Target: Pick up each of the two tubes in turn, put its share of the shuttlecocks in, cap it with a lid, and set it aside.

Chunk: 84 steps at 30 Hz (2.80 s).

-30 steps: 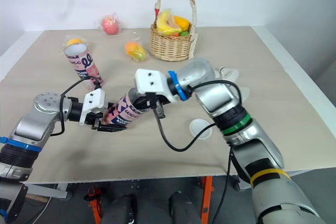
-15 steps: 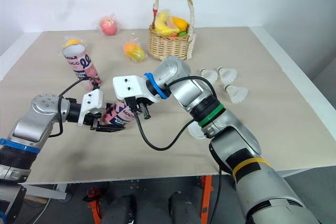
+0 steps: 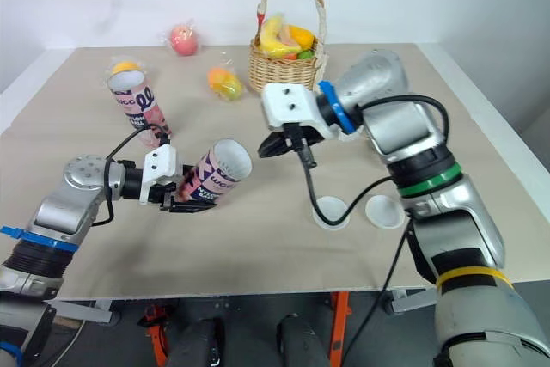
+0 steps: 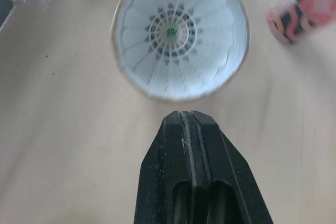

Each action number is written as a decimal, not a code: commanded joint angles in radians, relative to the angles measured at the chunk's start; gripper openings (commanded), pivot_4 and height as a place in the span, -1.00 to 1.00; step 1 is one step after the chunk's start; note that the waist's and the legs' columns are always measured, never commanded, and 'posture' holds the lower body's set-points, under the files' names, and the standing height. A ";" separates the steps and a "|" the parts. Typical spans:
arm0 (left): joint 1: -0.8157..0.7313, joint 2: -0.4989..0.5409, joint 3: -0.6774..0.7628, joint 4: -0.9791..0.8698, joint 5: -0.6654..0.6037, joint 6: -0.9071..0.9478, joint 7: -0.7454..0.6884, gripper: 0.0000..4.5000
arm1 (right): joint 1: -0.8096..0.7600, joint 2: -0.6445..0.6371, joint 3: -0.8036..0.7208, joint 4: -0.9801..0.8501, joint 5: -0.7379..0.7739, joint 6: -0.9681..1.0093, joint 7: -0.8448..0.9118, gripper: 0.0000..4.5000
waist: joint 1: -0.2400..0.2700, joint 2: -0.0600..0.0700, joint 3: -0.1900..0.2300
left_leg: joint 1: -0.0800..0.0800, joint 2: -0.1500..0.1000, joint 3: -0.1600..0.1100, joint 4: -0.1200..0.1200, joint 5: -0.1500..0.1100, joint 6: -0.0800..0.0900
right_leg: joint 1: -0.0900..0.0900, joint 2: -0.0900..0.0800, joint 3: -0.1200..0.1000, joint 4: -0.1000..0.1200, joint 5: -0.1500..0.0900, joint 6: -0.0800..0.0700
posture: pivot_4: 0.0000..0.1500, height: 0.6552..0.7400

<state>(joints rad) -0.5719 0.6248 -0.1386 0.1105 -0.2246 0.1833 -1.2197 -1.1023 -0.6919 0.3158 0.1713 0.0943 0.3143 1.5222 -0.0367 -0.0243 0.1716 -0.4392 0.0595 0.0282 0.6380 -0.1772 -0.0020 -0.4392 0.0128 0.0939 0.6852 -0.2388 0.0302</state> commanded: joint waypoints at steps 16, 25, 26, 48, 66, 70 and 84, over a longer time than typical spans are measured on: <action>0.077 -0.319 0.055 -0.013 -0.175 -0.038 0.137 0.46 | 0.380 -0.243 -0.053 -0.120 -0.062 0.049 -0.093 0.67 | -0.011 0.001 0.000 | 0.002 -0.002 0.001 0.001 0.000 0.001 | 0.001 0.000 0.004 -0.001 0.001 0.007 | 1.00 1.00; 0.147 -0.407 0.023 0.101 -0.077 -0.289 0.198 0.46 | 0.322 -0.196 0.029 -0.020 -0.135 0.019 -0.092 0.67 | -0.008 0.001 0.001 | 0.003 -0.004 0.001 0.002 0.001 0.000 | 0.002 -0.001 0.006 -0.002 0.003 0.008 | 1.00 1.00; 0.152 -0.413 0.021 0.107 -0.076 -0.303 0.202 0.46 | 0.322 -0.194 0.035 -0.015 -0.142 0.020 -0.092 0.67 | -0.008 0.001 0.001 | 0.003 -0.004 0.001 0.002 0.001 0.000 | 0.002 -0.001 0.006 -0.002 0.003 0.008 | 1.00 1.00; 0.195 -0.383 0.013 0.215 -0.088 -0.313 0.160 0.46 | 0.244 -0.169 0.011 0.000 -0.118 0.006 -0.005 -0.98 | -0.010 0.001 0.000 | 0.004 -0.005 0.000 0.002 0.001 0.000 | 0.003 0.000 0.007 -0.003 0.004 0.009 | 1.00 1.00; 0.207 -0.405 0.008 0.326 -0.070 -0.421 0.142 0.46 | -0.169 0.041 0.065 -0.089 -0.046 0.154 -0.015 -0.98 | -0.013 0.007 -0.004 | 0.013 -0.005 0.000 -0.002 0.001 0.000 | 0.007 0.001 0.010 -0.002 0.005 0.006 | 1.00 1.00; 0.196 -0.408 0.000 0.335 -0.064 -0.433 0.141 0.46 | -0.224 0.129 0.107 -0.042 -0.084 0.136 -0.065 -0.98 | -0.012 0.007 -0.004 | 0.012 -0.006 0.001 -0.001 0.001 0.000 | 0.007 0.001 0.011 -0.002 0.004 0.004 | 1.00 1.00; 0.189 -0.408 -0.004 0.329 -0.073 -0.430 0.144 0.46 | -0.195 0.135 0.157 -0.102 -0.093 0.054 -0.003 -0.98 | -0.010 0.007 -0.005 | 0.012 -0.007 0.001 0.000 0.001 0.000 | 0.007 0.000 0.011 -0.002 0.003 0.004 | 1.00 1.00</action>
<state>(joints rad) -0.3939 0.2096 -0.1409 0.4114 -0.3225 -0.2588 -1.0799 -1.2973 -0.5435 0.4737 0.0995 0.0049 0.3862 1.5043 -0.0470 -0.0176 0.1669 -0.4273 0.0528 0.0289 0.6375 -0.1765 -0.0020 -0.4321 0.0131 0.1052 0.6827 -0.2359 0.0344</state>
